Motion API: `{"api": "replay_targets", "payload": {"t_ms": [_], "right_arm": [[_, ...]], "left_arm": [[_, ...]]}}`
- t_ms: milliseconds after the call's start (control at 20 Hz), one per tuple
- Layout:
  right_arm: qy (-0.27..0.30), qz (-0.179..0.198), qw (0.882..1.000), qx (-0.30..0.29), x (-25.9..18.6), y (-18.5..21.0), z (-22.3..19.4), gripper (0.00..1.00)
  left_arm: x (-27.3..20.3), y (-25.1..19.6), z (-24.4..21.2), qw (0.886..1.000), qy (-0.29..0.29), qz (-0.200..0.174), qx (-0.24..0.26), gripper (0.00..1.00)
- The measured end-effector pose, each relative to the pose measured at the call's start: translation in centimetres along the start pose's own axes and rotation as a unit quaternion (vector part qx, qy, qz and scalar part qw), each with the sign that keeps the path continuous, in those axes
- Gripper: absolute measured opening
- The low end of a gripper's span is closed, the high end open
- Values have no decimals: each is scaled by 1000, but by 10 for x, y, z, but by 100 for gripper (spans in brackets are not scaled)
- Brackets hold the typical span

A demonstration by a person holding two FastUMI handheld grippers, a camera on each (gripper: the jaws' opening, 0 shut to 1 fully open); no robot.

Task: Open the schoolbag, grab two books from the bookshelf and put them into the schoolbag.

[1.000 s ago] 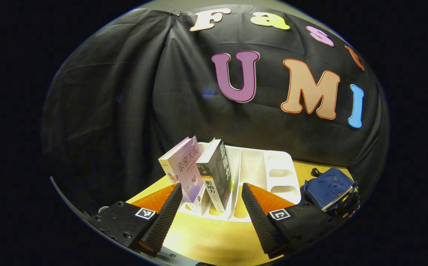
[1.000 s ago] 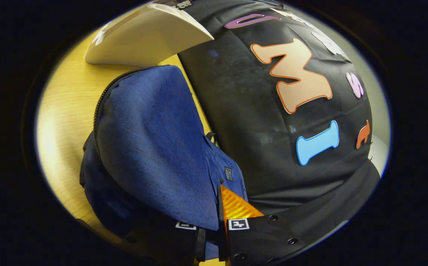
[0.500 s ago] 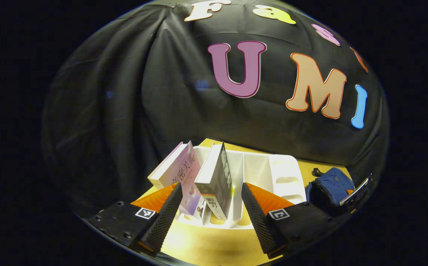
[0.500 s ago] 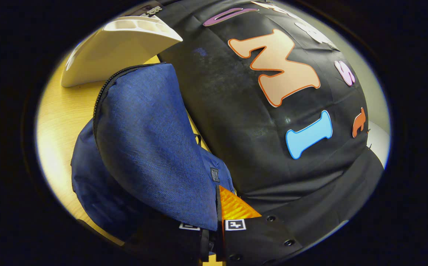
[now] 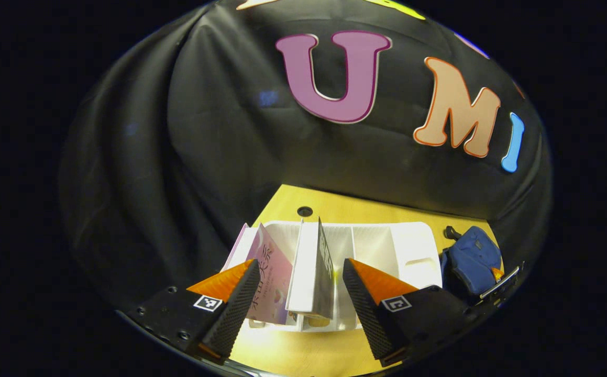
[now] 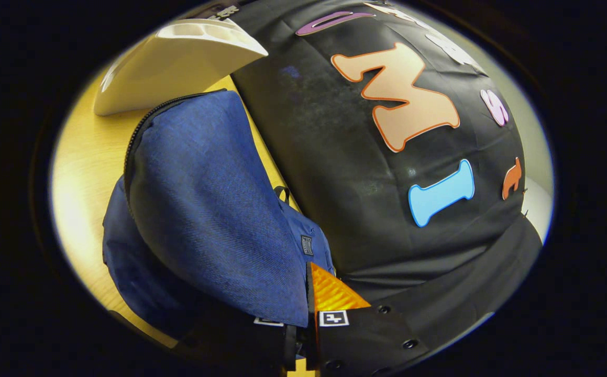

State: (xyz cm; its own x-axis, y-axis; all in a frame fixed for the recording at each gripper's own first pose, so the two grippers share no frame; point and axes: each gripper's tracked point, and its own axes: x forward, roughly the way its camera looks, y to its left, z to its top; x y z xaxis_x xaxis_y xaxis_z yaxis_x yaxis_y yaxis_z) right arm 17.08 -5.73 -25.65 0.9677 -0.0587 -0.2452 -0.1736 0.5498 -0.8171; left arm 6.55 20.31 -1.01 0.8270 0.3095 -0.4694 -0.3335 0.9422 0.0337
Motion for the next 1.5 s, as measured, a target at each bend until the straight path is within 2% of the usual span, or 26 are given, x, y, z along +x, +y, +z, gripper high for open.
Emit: {"api": "replay_targets", "payload": {"t_ms": [200, 400, 600, 650, 700, 850, 900, 950, 1000, 1050, 1250, 1500], "right_arm": [[4, -6, 1000, 15, 2, -12, 0, 8], [7, -6, 1000, 18, 2, -15, -2, 8], [8, -6, 1000, 19, 0, -16, -5, 8], [9, -7, 1000, 21, 0, -18, -6, 8], [9, -7, 1000, 22, 1, -19, -6, 8], [9, -6, 1000, 22, 1, -17, -8, 8], [9, -5, 1000, 22, 1, -17, -8, 8], [9, -5, 1000, 22, 2, -18, -8, 8], [10, -5, 1000, 21, 2, -19, -7, 8], [10, -5, 1000, 22, 2, -18, -8, 8], [11, -6, 999, 31, 2, -18, -10, 8], [11, -8, 999, 34, 3, -19, -9, 8]], "left_arm": [[15, 5, -20, 993, 112, -15, -14, 93], [28, 7, -29, 982, 184, -22, -21, 92], [41, -4, -52, 962, 268, -28, -35, 86], [46, -4, -55, 960, 277, -27, -34, 87], [50, -5, -57, 959, 281, -24, -33, 82], [62, -8, -58, 955, 293, -20, -24, 76], [63, -10, -60, 953, 300, -18, -23, 78], [65, -14, -61, 951, 308, -22, -26, 66], [67, -16, -64, 948, 317, -22, -27, 62], [71, -18, -66, 945, 325, -23, -25, 51], [76, -25, -75, 936, 351, -17, -14, 48], [77, -25, -76, 933, 360, 2, -10, 48]]}}
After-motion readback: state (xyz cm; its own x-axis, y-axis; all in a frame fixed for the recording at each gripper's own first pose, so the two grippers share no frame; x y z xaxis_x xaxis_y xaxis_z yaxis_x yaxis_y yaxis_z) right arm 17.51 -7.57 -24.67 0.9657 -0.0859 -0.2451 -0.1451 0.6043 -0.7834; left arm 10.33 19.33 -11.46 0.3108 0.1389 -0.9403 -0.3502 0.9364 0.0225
